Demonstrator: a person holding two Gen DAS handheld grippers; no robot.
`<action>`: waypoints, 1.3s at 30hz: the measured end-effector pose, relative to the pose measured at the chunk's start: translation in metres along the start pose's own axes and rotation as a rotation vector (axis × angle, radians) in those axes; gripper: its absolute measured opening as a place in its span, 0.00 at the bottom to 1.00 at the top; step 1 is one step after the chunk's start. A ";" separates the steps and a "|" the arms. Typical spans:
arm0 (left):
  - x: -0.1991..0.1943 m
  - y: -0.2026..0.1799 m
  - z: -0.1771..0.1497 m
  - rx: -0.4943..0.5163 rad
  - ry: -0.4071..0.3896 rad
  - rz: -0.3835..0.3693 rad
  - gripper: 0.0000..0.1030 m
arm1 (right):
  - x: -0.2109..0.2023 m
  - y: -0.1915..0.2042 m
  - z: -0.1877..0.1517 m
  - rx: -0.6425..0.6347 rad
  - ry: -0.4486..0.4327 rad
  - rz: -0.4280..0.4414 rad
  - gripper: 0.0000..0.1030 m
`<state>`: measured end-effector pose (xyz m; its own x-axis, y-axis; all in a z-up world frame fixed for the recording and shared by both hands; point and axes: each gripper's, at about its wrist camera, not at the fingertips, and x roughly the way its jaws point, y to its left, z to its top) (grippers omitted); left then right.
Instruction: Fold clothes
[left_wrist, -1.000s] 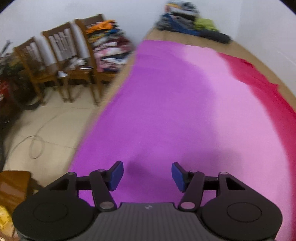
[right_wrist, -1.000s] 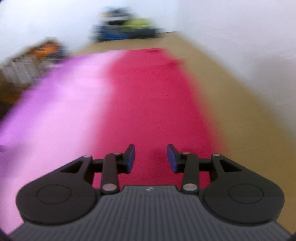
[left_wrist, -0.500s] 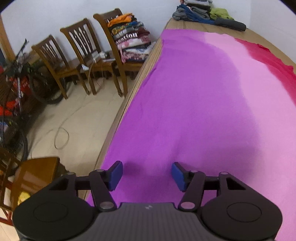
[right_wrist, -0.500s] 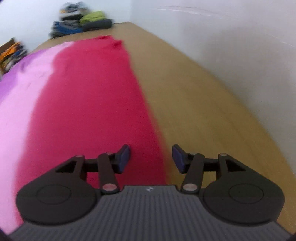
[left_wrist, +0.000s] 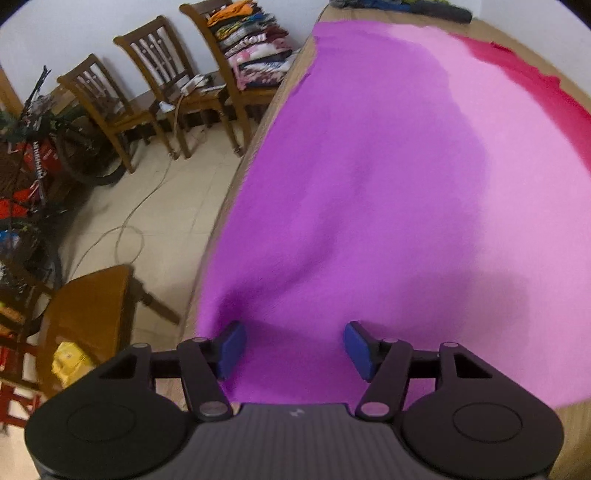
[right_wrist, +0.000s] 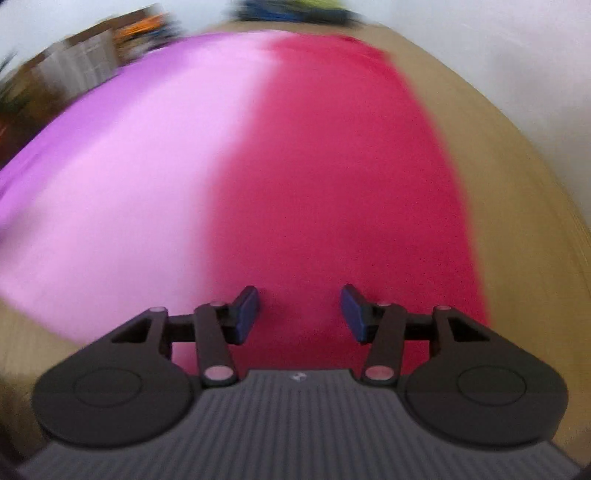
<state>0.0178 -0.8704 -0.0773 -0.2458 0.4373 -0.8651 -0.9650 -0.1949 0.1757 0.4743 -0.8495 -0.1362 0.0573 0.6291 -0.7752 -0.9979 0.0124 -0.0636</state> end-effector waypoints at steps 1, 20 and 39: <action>-0.002 0.003 -0.001 0.003 0.005 0.000 0.61 | 0.001 -0.018 -0.002 0.023 0.004 -0.074 0.51; -0.029 0.066 0.025 0.193 -0.173 -0.292 0.61 | -0.038 0.165 0.044 0.094 -0.133 0.070 0.52; 0.021 0.202 0.112 0.400 -0.292 -0.505 0.63 | -0.041 0.389 0.055 0.248 -0.088 -0.032 0.52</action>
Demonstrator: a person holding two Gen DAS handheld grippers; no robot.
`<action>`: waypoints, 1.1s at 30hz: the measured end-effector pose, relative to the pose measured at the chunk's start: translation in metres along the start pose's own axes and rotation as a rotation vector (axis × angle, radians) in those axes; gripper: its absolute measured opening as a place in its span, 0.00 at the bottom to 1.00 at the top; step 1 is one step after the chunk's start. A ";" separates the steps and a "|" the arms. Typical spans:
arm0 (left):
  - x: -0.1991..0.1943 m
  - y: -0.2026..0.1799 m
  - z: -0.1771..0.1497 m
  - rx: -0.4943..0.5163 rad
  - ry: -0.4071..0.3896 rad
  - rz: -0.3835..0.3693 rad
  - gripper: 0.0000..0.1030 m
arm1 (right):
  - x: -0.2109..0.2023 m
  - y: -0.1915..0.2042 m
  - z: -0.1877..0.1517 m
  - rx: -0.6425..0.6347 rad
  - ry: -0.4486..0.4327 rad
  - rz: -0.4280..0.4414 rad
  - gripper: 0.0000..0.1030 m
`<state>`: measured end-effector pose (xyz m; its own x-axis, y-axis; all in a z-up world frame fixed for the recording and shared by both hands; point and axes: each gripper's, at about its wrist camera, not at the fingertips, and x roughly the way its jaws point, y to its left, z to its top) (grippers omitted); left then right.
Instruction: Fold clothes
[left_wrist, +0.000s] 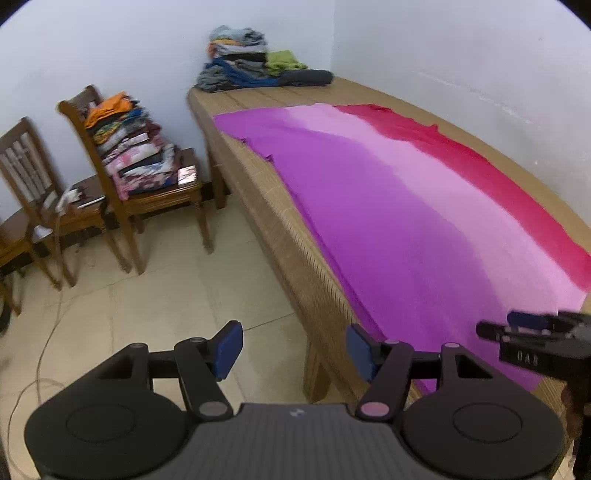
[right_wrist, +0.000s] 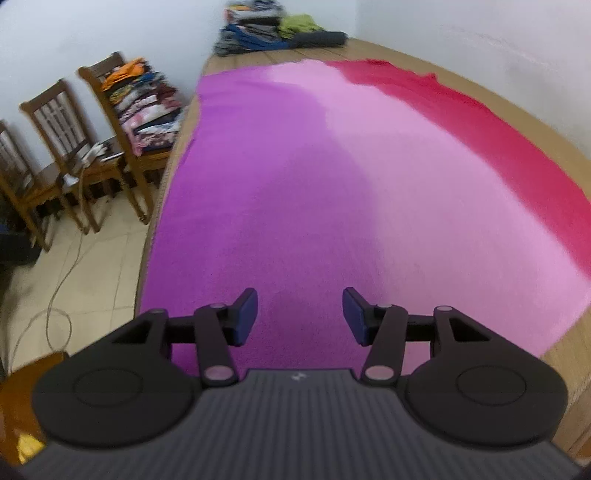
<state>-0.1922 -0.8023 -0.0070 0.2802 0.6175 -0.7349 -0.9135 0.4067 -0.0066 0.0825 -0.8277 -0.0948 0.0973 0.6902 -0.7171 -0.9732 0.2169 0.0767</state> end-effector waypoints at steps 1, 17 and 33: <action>0.006 0.003 0.006 0.020 -0.005 -0.010 0.62 | 0.000 0.001 -0.002 0.017 -0.002 -0.004 0.52; 0.155 0.027 0.120 0.209 0.100 -0.164 0.62 | 0.074 0.038 0.049 0.162 0.022 -0.079 0.52; 0.258 0.097 0.234 0.401 0.039 -0.356 0.62 | 0.065 0.069 0.055 0.425 0.140 -0.415 0.55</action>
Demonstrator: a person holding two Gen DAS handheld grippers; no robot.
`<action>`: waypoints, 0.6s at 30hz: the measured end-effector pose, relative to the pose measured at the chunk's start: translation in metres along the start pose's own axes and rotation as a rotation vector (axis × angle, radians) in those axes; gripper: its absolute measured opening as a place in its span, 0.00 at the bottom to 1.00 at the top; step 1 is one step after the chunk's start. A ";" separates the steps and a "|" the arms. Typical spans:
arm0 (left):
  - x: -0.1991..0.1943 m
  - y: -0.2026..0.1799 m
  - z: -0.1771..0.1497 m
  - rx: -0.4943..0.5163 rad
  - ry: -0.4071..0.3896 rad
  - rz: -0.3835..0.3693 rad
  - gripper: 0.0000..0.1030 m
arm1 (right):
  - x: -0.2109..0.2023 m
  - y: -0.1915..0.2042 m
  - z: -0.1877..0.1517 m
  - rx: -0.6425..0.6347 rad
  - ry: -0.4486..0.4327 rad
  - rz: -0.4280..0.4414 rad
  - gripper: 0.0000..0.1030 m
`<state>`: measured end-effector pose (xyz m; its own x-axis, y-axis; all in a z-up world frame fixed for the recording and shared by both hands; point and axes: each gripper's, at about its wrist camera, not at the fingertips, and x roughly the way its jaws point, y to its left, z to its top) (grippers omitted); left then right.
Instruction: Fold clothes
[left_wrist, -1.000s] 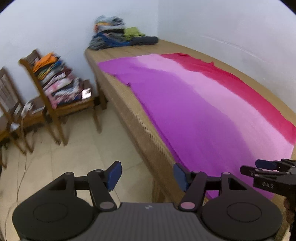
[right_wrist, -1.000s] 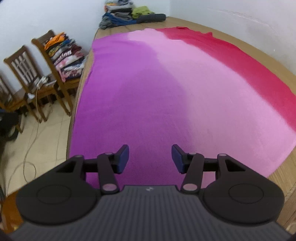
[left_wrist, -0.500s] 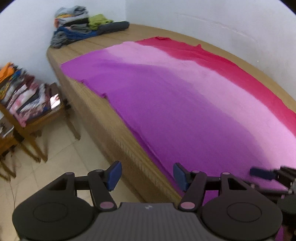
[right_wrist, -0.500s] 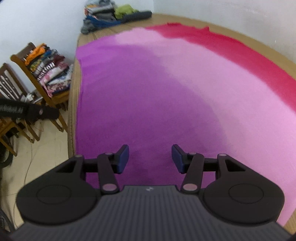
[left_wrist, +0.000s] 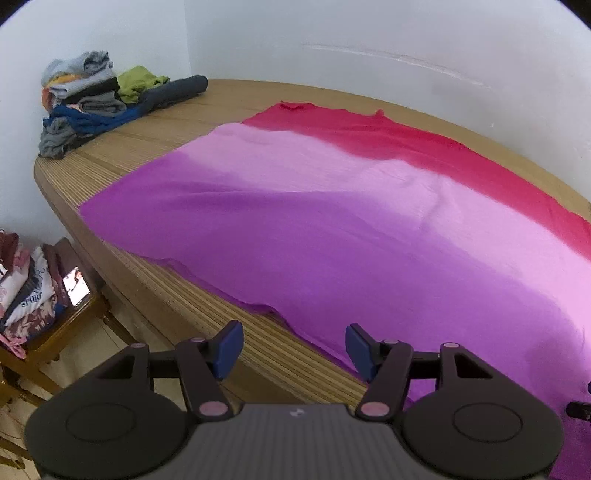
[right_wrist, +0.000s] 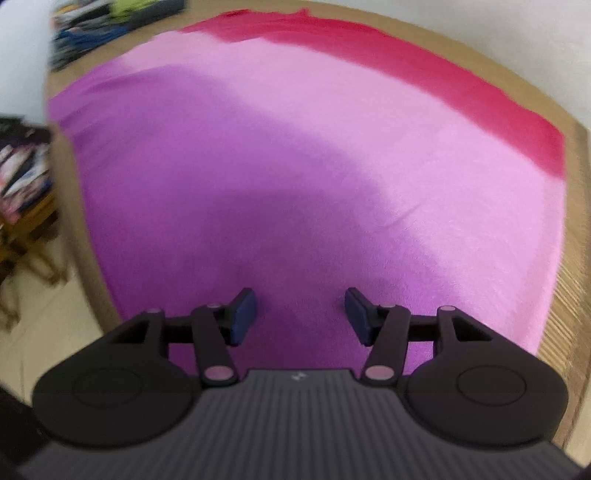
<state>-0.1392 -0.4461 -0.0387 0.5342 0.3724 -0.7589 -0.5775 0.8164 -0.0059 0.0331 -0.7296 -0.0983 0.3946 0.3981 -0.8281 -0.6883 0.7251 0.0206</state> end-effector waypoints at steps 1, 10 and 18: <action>0.003 0.002 0.003 0.012 -0.002 -0.013 0.62 | -0.003 0.007 0.004 0.006 -0.015 0.003 0.55; 0.052 -0.001 0.040 0.125 -0.032 -0.067 0.62 | 0.010 0.062 0.072 -0.090 -0.114 0.051 0.55; 0.121 -0.008 0.059 0.200 0.051 -0.119 0.62 | 0.089 0.074 0.198 -0.037 -0.164 0.244 0.55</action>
<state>-0.0336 -0.3812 -0.0926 0.5568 0.2494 -0.7923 -0.3756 0.9264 0.0276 0.1376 -0.5290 -0.0593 0.3054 0.6457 -0.6999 -0.7957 0.5768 0.1849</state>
